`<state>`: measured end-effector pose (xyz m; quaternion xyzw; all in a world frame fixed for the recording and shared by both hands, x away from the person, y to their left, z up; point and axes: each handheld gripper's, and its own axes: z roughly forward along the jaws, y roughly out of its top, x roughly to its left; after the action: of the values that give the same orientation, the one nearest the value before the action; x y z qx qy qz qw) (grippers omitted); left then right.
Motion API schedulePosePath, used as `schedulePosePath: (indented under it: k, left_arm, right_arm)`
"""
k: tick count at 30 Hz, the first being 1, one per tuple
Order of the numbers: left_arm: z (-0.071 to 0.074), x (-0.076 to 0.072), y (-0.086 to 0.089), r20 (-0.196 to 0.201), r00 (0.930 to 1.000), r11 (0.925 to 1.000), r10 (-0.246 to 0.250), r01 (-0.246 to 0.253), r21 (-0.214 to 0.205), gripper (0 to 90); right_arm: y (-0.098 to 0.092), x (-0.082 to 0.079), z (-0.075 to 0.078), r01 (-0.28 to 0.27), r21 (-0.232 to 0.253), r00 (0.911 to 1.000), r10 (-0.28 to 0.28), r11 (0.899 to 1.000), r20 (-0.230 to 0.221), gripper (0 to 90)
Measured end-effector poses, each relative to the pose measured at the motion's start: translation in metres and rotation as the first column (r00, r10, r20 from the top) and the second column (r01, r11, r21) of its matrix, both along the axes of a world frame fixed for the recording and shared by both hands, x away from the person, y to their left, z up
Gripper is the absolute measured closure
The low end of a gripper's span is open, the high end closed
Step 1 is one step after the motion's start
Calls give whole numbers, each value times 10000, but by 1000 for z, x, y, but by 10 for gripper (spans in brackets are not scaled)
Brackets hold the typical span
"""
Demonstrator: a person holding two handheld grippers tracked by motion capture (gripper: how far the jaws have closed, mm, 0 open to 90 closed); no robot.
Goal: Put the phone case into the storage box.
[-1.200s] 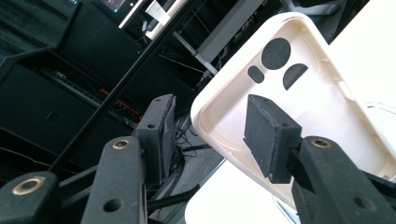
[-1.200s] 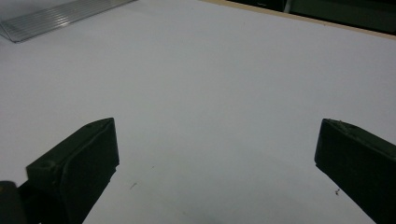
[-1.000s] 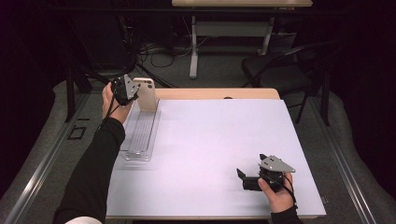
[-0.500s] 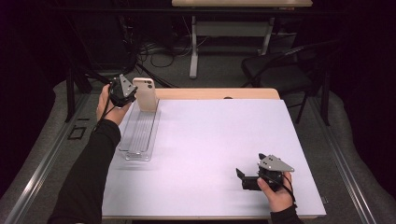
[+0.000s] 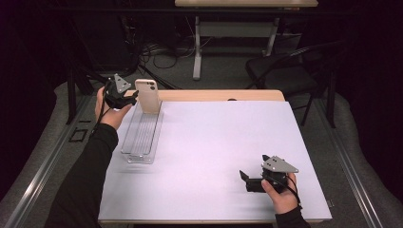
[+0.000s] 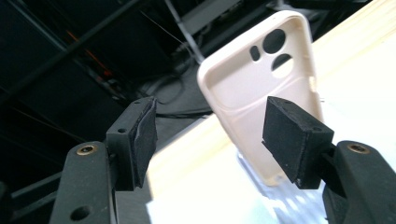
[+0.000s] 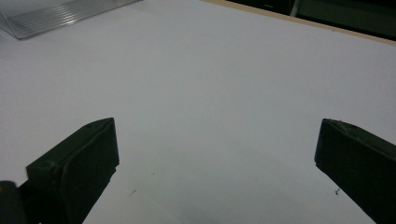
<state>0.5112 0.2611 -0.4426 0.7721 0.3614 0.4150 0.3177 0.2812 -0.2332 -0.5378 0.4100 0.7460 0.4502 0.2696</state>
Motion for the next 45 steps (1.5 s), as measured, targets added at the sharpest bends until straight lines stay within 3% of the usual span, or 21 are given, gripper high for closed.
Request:
schedulePosePath:
  k: [6,11,18,21,26,35,39,42,44,45]
  left_arm:
    - [3,-5,-2,-564,9979,9983,-328,300,-503,323]
    - [9,-11,-4,-911,9942,9901,-571,447,-1330,290]
    - [21,-23,-6,-1369,9850,9646,-1047,671,-2550,256]
    - [26,-29,-7,-1391,9830,9569,-1201,773,-2801,241]
    - [36,-40,-11,-1468,9752,9310,-1659,1058,-3495,193]
    - [47,-60,-17,-1428,9668,9115,-2119,1428,-3857,157]
    - [48,-70,-21,-1311,9620,8944,-2395,1661,-4152,152]
    - [49,-78,-24,-1305,9581,8906,-2549,1801,-4177,152]
    - [50,-85,-26,-1362,9574,8959,-2546,1804,-4060,153]
    - [50,-88,-26,-1384,9553,8945,-2613,1857,-4067,153]
  right_arm:
    - [1,3,1,-119,-36,9999,120,9999,31,0]
    - [2,5,3,-214,-22,9998,214,9998,55,0]
    - [2,7,4,-341,-161,9994,342,9993,60,0]
    - [1,8,6,-378,-155,9993,379,9992,71,0]
    - [2,9,9,-515,-226,9986,517,9984,75,0]
    - [1,9,12,-663,-295,9977,666,9974,89,0]
    - [0,10,12,-678,-239,9976,681,9974,111,0]
    - [0,9,12,-679,-198,9976,681,9975,122,0]
    - [1,9,12,-665,-188,9977,667,9976,141,0]
    - [1,9,12,-668,-194,9977,671,9976,129,0]
